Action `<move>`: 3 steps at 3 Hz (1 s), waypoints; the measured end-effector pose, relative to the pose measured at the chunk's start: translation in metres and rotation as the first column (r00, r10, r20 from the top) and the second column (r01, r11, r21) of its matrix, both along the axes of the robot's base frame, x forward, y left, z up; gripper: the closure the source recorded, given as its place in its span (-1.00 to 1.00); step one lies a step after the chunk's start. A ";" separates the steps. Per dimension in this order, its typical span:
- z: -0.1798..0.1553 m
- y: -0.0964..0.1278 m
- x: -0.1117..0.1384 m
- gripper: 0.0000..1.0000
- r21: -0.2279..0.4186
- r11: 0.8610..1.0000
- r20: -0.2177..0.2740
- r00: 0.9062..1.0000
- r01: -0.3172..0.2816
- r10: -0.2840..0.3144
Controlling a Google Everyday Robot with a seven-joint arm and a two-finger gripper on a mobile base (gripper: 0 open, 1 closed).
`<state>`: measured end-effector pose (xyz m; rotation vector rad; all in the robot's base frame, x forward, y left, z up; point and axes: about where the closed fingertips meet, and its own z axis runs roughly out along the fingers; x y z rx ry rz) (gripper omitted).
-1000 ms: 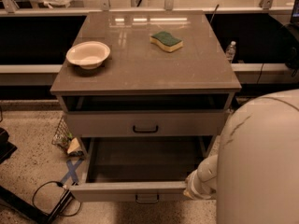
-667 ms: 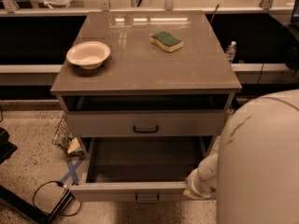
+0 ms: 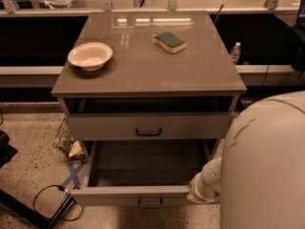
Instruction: Open middle drawer
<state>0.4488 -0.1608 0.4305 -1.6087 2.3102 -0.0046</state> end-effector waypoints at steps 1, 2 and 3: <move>0.000 0.000 0.000 -0.27 0.000 1.000 0.000 1.000 -0.001 0.001; 0.000 0.001 0.000 -0.90 0.001 1.000 -0.001 1.000 -0.002 0.002; 0.000 0.002 0.000 -1.00 -0.001 1.000 -0.003 1.000 -0.005 0.005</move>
Offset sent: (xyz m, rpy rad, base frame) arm -0.0001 0.0004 -0.0001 0.0002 0.0004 0.0009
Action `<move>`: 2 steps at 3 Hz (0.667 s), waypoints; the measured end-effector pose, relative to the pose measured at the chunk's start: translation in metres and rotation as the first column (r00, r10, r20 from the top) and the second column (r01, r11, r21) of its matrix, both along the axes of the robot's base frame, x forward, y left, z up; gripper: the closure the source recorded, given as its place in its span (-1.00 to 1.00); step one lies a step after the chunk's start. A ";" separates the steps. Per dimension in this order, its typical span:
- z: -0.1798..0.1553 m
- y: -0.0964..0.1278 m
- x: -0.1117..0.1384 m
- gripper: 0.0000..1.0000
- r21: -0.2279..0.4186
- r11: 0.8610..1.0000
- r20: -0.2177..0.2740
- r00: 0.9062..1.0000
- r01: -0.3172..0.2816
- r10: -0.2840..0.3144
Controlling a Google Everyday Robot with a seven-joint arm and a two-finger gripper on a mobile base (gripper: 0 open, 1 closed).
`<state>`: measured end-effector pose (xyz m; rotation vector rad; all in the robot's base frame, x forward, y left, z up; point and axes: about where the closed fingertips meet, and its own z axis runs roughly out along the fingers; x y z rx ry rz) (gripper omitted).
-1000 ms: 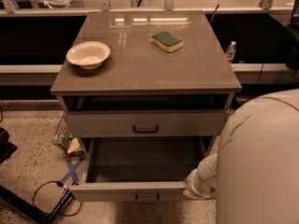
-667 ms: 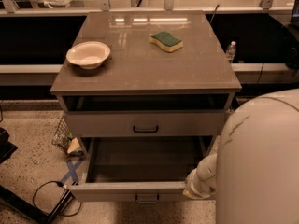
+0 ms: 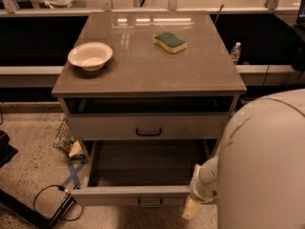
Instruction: Open middle drawer
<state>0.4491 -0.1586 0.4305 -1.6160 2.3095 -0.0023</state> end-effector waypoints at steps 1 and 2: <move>0.000 0.000 0.000 -1.00 0.000 1.000 0.000 1.000 0.000 0.000; 0.000 0.001 0.000 -0.47 0.000 1.000 -0.001 1.000 -0.001 0.001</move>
Offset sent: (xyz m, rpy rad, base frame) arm 0.0000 0.0000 0.0000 0.0000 0.0000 0.0000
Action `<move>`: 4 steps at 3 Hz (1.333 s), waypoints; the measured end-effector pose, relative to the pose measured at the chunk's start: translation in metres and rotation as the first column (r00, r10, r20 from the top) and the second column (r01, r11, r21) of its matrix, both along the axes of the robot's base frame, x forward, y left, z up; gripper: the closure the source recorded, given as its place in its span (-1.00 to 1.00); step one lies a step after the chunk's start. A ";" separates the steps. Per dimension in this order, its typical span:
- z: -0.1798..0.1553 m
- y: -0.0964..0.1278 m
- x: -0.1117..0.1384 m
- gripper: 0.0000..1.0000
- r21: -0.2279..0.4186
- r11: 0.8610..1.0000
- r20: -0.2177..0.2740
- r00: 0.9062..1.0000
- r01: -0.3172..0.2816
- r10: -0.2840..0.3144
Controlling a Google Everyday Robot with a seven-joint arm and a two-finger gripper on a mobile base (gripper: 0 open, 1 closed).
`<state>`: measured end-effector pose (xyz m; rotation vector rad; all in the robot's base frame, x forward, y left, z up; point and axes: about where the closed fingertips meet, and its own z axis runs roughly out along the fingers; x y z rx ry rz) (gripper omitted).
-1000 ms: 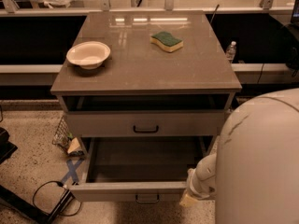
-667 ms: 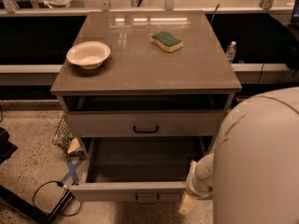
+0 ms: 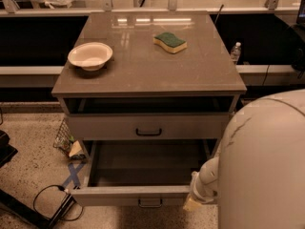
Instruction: Open middle drawer
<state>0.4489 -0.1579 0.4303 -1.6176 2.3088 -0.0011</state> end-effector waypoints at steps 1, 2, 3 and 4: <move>0.000 0.000 0.000 -0.01 0.000 1.000 0.000 1.000 -0.001 0.001; 0.017 -0.010 -0.017 0.61 -0.065 0.994 -0.007 0.996 0.083 -0.084; 0.045 -0.031 -0.038 0.99 -0.116 0.964 0.019 0.971 0.238 -0.237; 0.047 -0.023 -0.071 1.00 -0.162 0.969 -0.053 0.979 0.186 -0.197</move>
Offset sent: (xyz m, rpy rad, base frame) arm -0.0665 -0.0177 0.0511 -0.2147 0.0607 -0.2142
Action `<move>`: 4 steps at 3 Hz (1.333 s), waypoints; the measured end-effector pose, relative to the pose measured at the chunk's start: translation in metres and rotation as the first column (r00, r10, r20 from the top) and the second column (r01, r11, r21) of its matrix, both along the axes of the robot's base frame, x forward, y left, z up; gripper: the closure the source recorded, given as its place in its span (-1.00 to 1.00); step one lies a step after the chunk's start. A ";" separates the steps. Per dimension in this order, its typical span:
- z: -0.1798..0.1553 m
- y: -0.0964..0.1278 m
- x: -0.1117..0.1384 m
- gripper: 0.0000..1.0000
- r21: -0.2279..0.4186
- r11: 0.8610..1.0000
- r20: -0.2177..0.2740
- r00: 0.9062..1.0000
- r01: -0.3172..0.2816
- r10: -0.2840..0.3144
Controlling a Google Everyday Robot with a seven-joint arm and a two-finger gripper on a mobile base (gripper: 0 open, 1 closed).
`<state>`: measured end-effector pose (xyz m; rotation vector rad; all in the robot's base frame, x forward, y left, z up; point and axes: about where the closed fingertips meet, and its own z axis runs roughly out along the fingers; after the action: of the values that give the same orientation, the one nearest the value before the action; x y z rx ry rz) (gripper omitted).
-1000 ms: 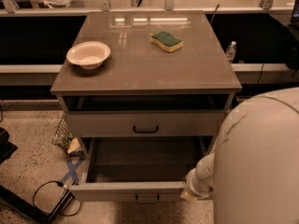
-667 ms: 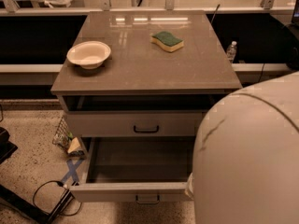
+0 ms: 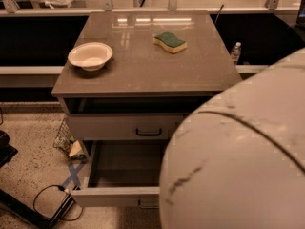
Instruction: Open middle drawer
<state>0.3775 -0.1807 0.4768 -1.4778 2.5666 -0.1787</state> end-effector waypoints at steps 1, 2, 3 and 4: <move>0.000 0.008 -0.006 0.71 -0.003 0.999 -0.021 0.999 -0.032 0.032; 0.002 0.007 -0.005 0.24 0.004 1.000 -0.015 0.999 -0.031 0.031; 0.013 0.009 0.015 -0.23 -0.001 0.996 0.047 0.995 -0.090 0.090; 0.032 -0.001 0.045 -0.69 -0.013 0.989 0.115 0.982 -0.149 0.149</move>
Offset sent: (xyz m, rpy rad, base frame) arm -0.0045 0.0072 0.0008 0.0095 0.0134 0.0321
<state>0.4229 -0.1817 0.5086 -1.6035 2.3557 -0.2418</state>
